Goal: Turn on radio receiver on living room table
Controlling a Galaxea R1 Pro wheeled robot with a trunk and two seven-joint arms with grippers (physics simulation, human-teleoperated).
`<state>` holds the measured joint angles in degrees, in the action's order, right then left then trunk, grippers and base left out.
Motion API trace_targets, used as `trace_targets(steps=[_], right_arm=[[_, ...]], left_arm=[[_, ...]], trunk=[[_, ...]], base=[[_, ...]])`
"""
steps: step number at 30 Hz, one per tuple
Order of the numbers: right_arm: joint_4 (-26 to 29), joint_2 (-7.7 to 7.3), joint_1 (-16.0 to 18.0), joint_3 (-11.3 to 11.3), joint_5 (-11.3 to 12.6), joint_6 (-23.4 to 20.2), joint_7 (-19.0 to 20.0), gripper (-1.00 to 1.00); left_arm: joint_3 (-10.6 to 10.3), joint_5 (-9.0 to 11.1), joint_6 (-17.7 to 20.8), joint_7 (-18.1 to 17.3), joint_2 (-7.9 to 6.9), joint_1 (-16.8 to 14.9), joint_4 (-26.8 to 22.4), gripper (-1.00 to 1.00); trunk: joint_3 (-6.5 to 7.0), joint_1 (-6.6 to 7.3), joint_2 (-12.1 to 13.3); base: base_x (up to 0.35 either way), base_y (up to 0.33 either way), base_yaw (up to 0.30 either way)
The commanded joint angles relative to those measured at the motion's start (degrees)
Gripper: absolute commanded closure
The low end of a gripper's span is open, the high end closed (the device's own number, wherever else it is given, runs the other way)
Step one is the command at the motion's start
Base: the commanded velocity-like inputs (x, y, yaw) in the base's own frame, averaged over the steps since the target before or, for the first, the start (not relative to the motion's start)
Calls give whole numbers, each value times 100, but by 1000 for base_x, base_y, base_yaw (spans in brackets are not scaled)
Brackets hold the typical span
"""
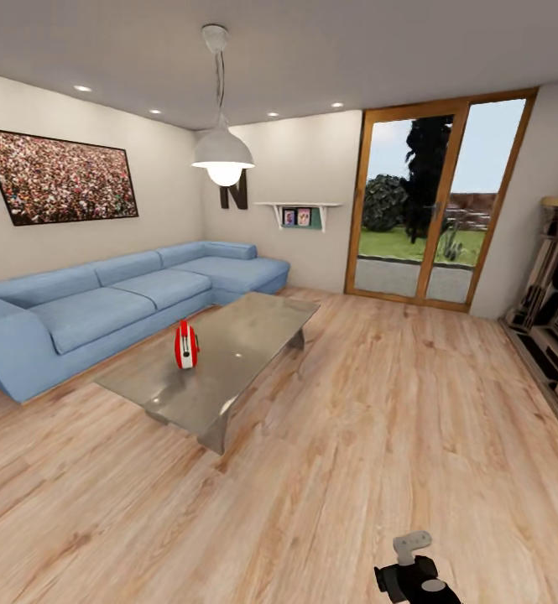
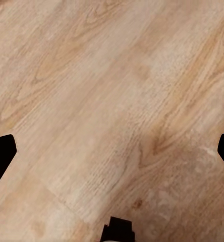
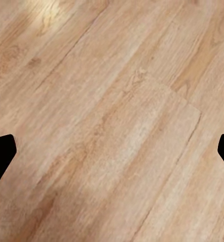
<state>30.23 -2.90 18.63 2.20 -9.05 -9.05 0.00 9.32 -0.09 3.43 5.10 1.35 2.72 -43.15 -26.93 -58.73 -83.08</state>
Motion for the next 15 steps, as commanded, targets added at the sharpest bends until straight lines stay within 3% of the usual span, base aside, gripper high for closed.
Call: trace_targets(steps=[1, 15], right_arm=[[-1, 0, 0, 0, 0, 0, 0, -100], [0, 0, 0, 0, 0, 0, 0, -100]], left_arm=[[0, 0, 0, 0, -1, 0, 0, -100], [55, 2, 0, 0, -3, 0, -1, -100]], trunk=[[0, 0, 0], [0, 0, 0]], base=[[130, 271, 0], [145, 278, 0]])
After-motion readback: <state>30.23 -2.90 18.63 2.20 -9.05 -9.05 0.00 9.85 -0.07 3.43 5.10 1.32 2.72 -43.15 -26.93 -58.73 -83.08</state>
